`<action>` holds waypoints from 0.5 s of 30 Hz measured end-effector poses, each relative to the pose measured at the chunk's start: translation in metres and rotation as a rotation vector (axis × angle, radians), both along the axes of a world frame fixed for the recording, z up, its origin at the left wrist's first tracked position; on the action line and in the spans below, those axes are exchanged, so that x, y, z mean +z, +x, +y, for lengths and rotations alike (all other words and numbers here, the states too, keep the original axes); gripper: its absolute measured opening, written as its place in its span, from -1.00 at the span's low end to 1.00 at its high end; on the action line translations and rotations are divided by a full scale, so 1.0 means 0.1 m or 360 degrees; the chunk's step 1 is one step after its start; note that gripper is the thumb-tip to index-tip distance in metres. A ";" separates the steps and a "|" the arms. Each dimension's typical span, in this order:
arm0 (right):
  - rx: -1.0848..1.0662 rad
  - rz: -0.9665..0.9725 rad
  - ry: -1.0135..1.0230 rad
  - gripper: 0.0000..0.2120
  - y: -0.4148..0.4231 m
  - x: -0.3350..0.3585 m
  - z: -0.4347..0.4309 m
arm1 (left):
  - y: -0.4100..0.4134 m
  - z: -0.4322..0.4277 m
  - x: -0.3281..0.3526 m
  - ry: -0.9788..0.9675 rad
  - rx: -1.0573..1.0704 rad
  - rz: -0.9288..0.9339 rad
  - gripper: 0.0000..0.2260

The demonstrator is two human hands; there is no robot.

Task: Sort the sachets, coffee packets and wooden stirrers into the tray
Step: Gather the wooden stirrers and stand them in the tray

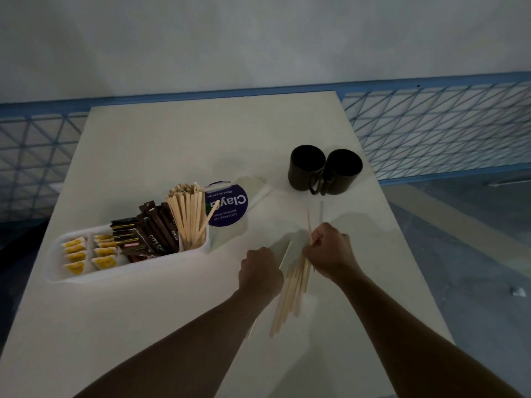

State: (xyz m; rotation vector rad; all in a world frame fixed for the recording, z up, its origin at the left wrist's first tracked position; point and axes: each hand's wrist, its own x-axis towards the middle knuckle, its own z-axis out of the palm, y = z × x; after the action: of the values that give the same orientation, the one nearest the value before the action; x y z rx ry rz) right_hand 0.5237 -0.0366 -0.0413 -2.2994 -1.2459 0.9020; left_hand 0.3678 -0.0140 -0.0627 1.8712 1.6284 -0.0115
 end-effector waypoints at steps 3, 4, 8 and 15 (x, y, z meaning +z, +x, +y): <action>-0.0049 0.0032 -0.0070 -0.79 0.02 -0.02 -0.12 | 0.07 -0.03 0.04 0.0009 -0.0031 -0.0022 -0.89; -0.0054 0.0017 -0.0097 -0.80 0.02 -0.02 -0.15 | 0.09 -0.04 0.05 0.0014 -0.0026 -0.0037 -0.90; -0.0105 0.0026 -0.0210 -0.75 0.03 -0.06 -0.24 | 0.14 -0.06 0.10 0.0041 -0.0049 -0.0107 -0.87; -0.0082 0.0034 -0.0323 -0.81 -0.04 -0.02 -0.29 | 0.12 -0.10 0.18 -0.0015 -0.0052 -0.0100 -0.80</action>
State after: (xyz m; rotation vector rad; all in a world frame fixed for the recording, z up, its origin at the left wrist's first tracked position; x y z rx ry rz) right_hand 0.5201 -0.0654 -0.0428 -2.4574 -1.1267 1.0761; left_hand 0.3797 -0.0245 -0.0449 1.8724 1.5529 0.0258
